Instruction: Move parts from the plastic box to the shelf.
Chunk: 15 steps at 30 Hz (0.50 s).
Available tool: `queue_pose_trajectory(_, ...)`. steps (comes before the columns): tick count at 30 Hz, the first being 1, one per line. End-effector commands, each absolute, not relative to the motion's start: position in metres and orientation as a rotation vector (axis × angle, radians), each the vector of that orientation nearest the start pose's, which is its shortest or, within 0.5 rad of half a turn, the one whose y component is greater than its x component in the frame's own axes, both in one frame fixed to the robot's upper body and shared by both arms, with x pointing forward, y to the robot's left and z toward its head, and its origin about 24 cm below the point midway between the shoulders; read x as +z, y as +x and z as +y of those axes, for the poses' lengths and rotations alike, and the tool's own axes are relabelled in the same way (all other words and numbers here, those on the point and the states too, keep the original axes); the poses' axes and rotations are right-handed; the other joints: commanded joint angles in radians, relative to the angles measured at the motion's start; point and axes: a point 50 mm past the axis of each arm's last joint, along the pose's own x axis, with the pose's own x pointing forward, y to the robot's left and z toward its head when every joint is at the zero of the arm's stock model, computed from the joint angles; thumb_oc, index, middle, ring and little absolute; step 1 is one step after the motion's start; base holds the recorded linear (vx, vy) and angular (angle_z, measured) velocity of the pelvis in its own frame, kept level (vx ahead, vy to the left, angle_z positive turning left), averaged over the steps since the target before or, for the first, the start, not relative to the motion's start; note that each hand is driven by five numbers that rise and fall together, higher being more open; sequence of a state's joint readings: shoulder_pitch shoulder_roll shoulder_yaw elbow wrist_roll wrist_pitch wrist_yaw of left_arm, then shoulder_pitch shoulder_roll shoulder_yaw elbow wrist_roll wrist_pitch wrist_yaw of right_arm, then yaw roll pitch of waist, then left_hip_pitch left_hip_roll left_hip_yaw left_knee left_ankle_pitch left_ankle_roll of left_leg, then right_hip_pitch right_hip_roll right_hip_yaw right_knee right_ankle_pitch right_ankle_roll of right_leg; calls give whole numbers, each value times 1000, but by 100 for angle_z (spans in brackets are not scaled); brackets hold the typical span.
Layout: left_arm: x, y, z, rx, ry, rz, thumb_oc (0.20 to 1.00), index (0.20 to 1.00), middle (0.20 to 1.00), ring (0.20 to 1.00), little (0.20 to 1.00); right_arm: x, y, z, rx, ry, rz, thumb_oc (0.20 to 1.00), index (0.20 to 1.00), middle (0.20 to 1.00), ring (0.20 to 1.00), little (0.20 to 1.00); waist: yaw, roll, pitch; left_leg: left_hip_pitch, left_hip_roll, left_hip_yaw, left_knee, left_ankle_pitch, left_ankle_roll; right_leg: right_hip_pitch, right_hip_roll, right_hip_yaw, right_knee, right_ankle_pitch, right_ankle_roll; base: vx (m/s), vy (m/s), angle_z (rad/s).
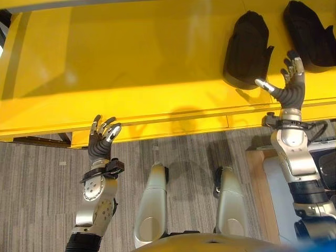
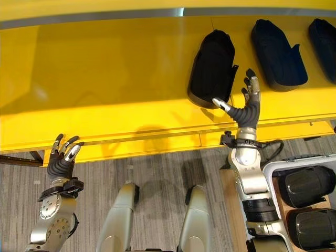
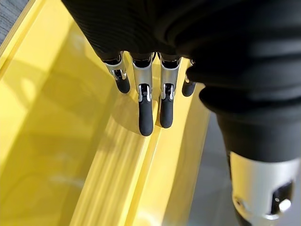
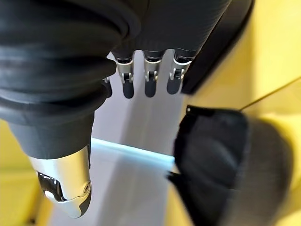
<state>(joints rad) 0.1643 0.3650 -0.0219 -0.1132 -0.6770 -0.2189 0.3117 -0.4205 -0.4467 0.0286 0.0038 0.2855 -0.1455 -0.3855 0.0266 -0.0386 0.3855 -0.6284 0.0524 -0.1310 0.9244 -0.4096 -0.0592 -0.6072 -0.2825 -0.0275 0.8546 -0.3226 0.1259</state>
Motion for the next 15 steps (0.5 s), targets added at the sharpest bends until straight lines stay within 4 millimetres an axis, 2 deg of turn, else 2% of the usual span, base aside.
queue_pose_trajectory(1,74,225,226,256,-319,-179,1000,1000,1000,1000,1000,210,311,-221,-258,61,-649,1000,1000,1000,1000,1000,14,26,-19,-8,-5,-26,-32,-29,63,116,11,-24,50,-143,-92,0,0,0)
queue_pose_trajectory(4,75,226,224,238,-325,-173,1000,1000,1000,1000,1000,222,322,-223,-249,129,-645,1000,1000,1000,1000,1000,28,27,-16,-8,-8,-25,-32,-28,62,117,10,-26,53,-142,-92,0,0,0)
queue_pose_trajectory(5,77,227,224,226,-320,-177,1000,1000,1000,1000,1000,229,334,-226,-254,198,-626,1000,1000,1000,1000,1000,42,28,-15,-8,-9,-26,-31,-28,61,115,10,-26,56,-143,-93,0,0,0)
queue_pose_trajectory(6,77,228,224,227,-322,-179,1000,1000,1000,1000,1000,230,335,-226,-252,199,-628,1000,1000,1000,1000,1000,41,28,-13,-8,-9,-26,-31,-28,61,115,10,-26,57,-143,-93,0,0,0)
queue_pose_trajectory(10,80,230,222,207,-333,-183,1000,1000,1000,1000,1000,255,350,-227,-254,238,-636,1000,1000,1000,1000,1000,60,32,-9,-9,-10,-27,-25,-30,59,113,10,-24,65,-146,-96,0,0,0)
queue_pose_trajectory(15,82,232,220,188,-335,-190,1000,1000,1000,1000,1000,281,362,-235,-314,177,-647,1000,1000,1000,1000,1000,76,36,-6,-7,-15,-29,-28,-29,59,115,7,-27,68,-149,-97,0,0,0)
